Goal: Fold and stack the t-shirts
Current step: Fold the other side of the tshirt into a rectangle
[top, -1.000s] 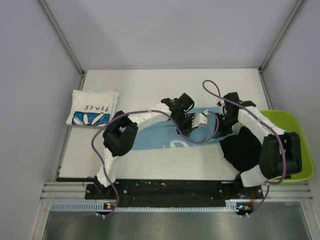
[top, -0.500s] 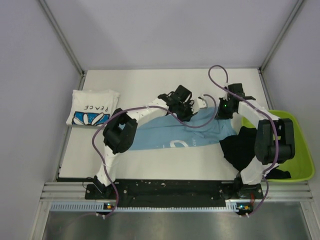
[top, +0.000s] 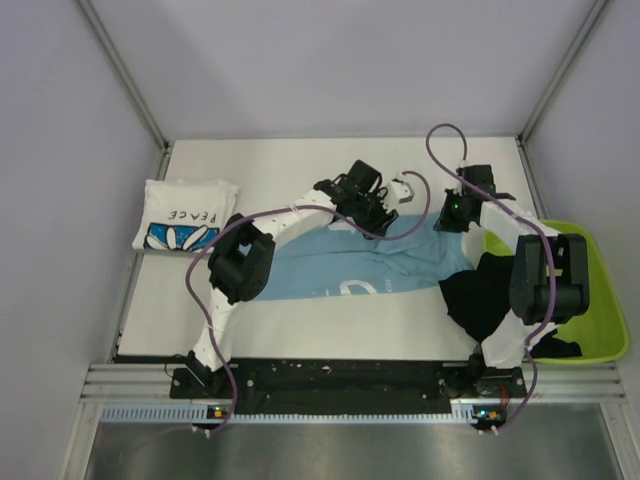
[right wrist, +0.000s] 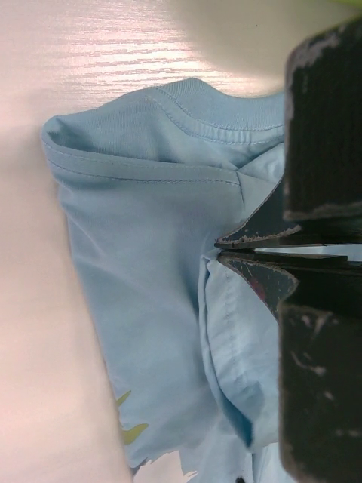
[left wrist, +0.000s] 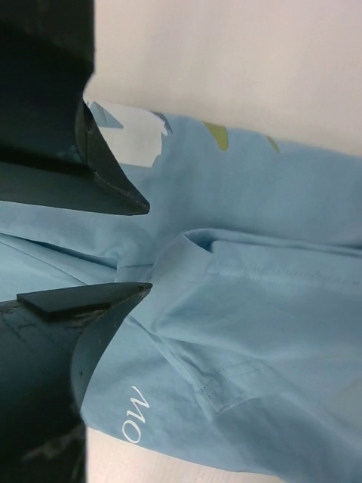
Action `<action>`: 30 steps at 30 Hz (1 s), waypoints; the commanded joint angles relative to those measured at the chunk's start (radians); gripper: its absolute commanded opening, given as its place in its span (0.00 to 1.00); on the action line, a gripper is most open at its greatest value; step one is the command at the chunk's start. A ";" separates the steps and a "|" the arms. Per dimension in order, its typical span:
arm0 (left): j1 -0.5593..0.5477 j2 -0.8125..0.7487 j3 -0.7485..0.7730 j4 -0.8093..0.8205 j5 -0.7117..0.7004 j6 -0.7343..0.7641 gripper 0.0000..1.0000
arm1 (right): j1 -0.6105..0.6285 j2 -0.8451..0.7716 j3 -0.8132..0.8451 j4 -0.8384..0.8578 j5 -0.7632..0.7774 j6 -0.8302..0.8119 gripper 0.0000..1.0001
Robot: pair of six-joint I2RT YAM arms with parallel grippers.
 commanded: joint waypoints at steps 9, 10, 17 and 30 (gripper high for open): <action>0.028 0.081 0.056 0.067 0.133 -0.222 0.60 | -0.005 0.034 -0.001 0.041 0.003 0.015 0.00; 0.028 0.091 0.066 0.069 0.136 -0.234 0.60 | -0.005 0.034 -0.004 0.041 0.000 0.015 0.00; 0.028 0.121 0.086 0.096 0.163 -0.284 0.34 | -0.005 0.024 -0.013 0.041 0.008 0.016 0.00; 0.068 0.102 0.080 0.070 0.005 -0.284 0.00 | -0.007 0.022 -0.020 0.044 0.098 -0.001 0.00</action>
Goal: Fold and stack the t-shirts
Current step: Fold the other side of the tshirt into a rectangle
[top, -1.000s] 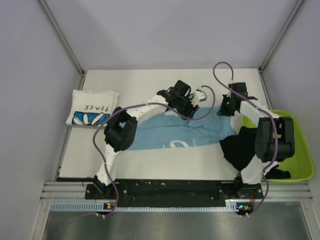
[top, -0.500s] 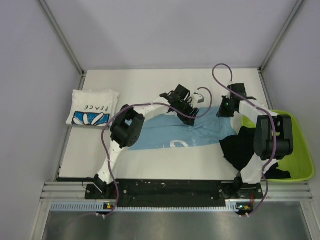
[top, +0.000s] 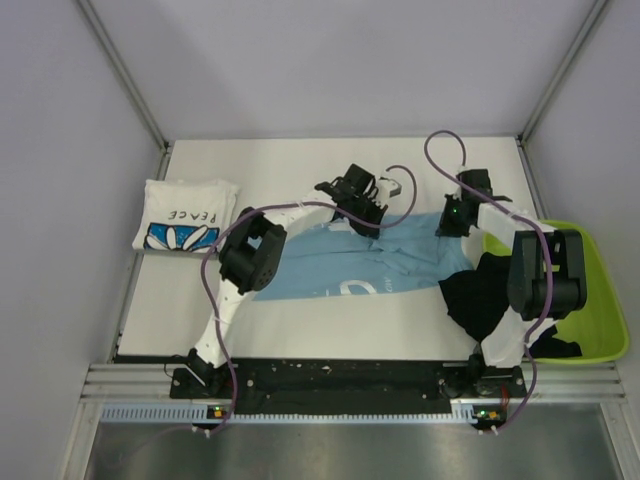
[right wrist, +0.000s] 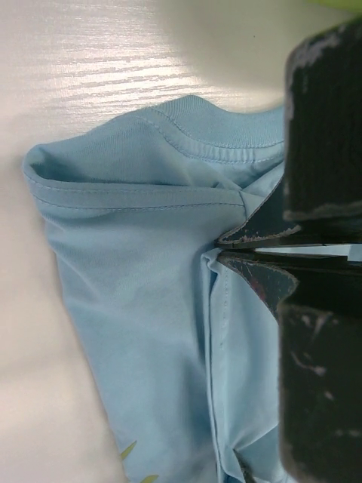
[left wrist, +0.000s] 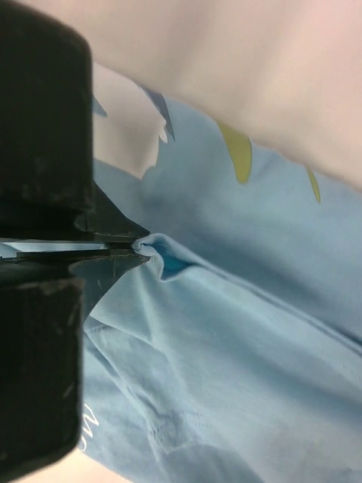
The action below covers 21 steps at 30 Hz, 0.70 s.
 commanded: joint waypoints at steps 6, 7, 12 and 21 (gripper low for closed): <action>0.003 0.000 0.021 0.021 -0.022 0.030 0.06 | -0.013 0.002 0.007 0.034 0.014 -0.013 0.00; 0.000 0.000 0.019 0.018 0.002 0.035 0.16 | -0.013 0.005 0.010 0.034 0.007 -0.016 0.00; 0.000 -0.014 0.082 -0.049 0.049 0.056 0.43 | -0.013 -0.021 0.036 -0.004 0.034 -0.027 0.31; -0.003 -0.090 0.188 -0.183 -0.002 0.087 0.42 | 0.096 -0.237 -0.002 -0.056 0.212 -0.027 0.24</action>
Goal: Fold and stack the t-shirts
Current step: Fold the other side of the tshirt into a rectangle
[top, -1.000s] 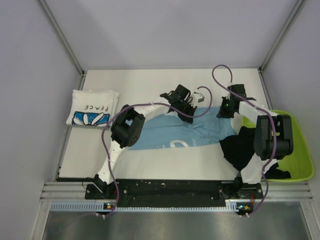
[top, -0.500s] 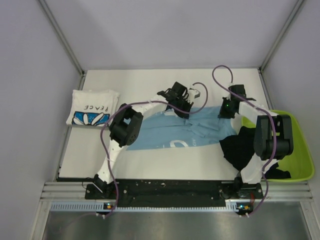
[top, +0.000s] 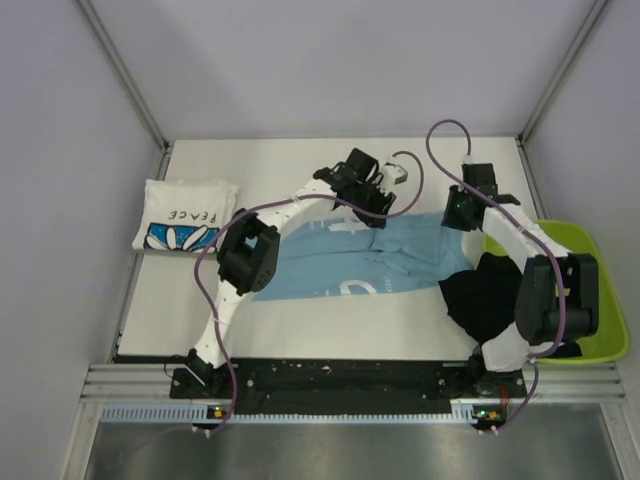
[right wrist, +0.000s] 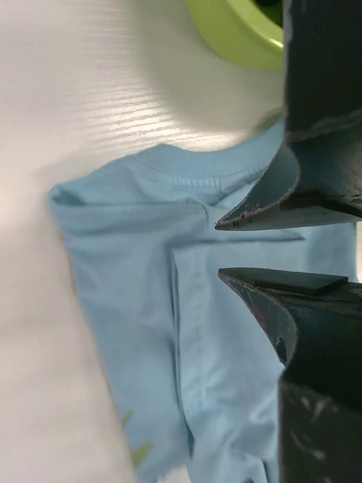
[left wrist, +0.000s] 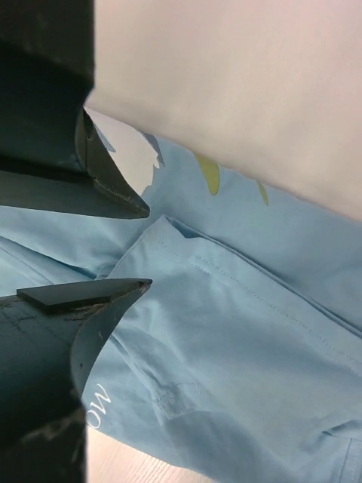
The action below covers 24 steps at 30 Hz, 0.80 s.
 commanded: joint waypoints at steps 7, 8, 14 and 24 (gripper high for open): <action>-0.017 -0.035 -0.070 0.019 0.170 -0.066 0.23 | 0.089 -0.051 -0.116 0.074 -0.181 0.159 0.00; -0.015 -0.024 -0.076 0.033 0.178 -0.071 0.24 | 0.083 -0.036 -0.128 0.076 -0.179 0.171 0.00; -0.015 0.013 -0.113 0.055 0.113 -0.065 0.26 | 0.009 0.006 -0.187 0.054 -0.095 0.205 0.00; -0.011 -0.027 -0.167 0.009 0.007 0.056 0.25 | -0.026 -0.007 -0.150 -0.021 0.005 0.150 0.00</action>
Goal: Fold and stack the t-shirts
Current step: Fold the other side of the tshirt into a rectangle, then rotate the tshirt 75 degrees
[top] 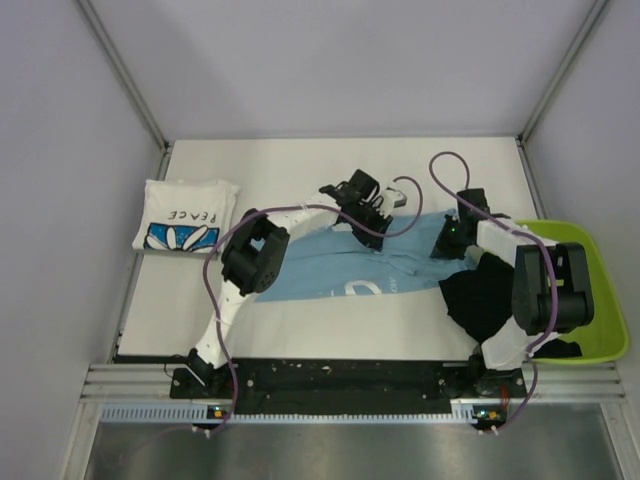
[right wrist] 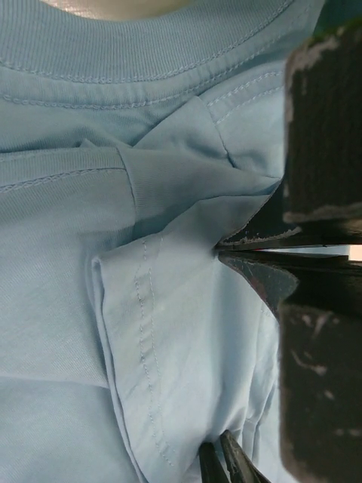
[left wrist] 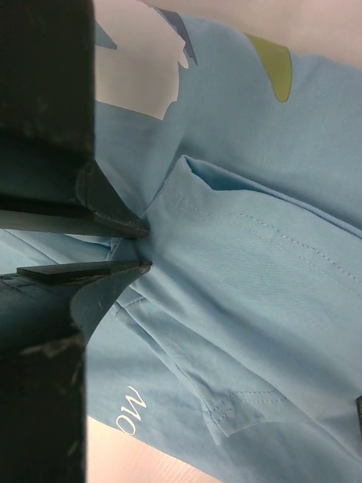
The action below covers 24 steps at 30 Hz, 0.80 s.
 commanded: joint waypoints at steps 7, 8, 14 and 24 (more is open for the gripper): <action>0.006 -0.144 0.140 -0.181 0.184 0.130 0.39 | -0.027 -0.057 0.204 -0.123 0.176 -0.123 0.00; 0.008 -0.160 0.152 -0.200 0.193 0.147 0.40 | -0.026 -0.044 0.235 -0.126 0.179 -0.134 0.00; 0.084 -0.250 0.097 -0.294 0.003 0.224 0.38 | -0.027 0.130 0.376 -0.133 0.176 -0.137 0.00; 0.446 -0.390 -0.269 -0.300 -0.268 0.319 0.33 | -0.030 0.505 0.666 -0.295 0.226 -0.195 0.00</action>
